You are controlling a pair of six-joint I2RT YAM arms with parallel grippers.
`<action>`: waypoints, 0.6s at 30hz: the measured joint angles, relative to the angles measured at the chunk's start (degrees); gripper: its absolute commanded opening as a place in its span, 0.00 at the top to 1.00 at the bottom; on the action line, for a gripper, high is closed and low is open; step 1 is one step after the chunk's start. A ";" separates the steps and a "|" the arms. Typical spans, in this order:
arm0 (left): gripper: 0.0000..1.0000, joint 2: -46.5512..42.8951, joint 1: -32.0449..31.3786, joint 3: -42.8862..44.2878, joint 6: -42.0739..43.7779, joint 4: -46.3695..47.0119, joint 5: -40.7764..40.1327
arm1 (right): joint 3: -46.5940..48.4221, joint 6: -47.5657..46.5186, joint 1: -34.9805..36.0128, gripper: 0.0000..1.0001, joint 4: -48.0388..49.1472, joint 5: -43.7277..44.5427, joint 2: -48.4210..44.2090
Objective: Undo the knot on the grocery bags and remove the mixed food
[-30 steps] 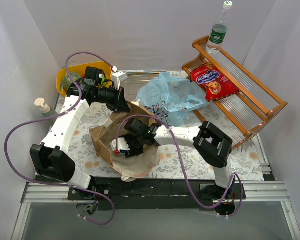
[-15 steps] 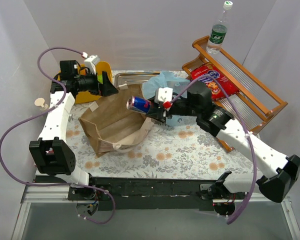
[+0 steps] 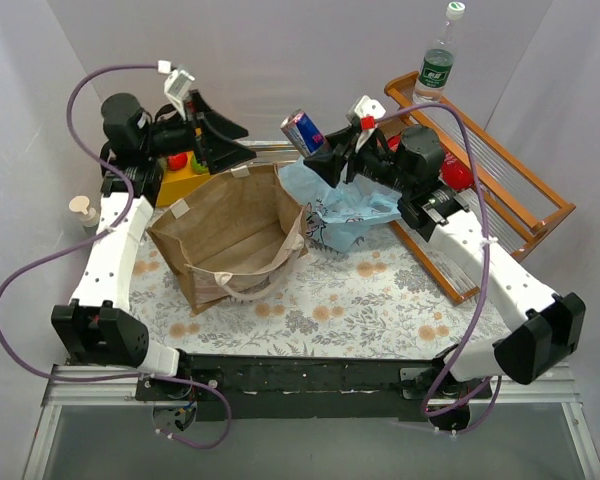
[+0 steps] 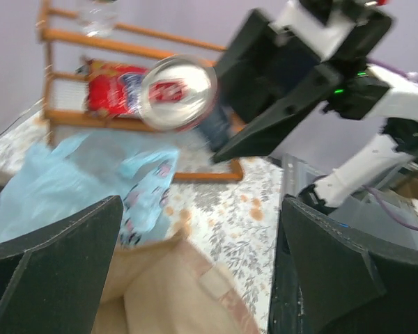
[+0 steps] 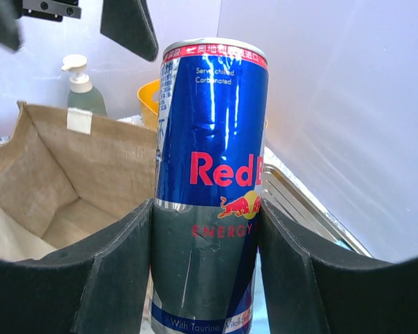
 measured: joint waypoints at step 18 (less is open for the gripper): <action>0.12 14.99 -8.07 17.22 -11.47 4.17 -5.60 | 13.81 2.58 3.21 0.99 4.87 0.52 9.90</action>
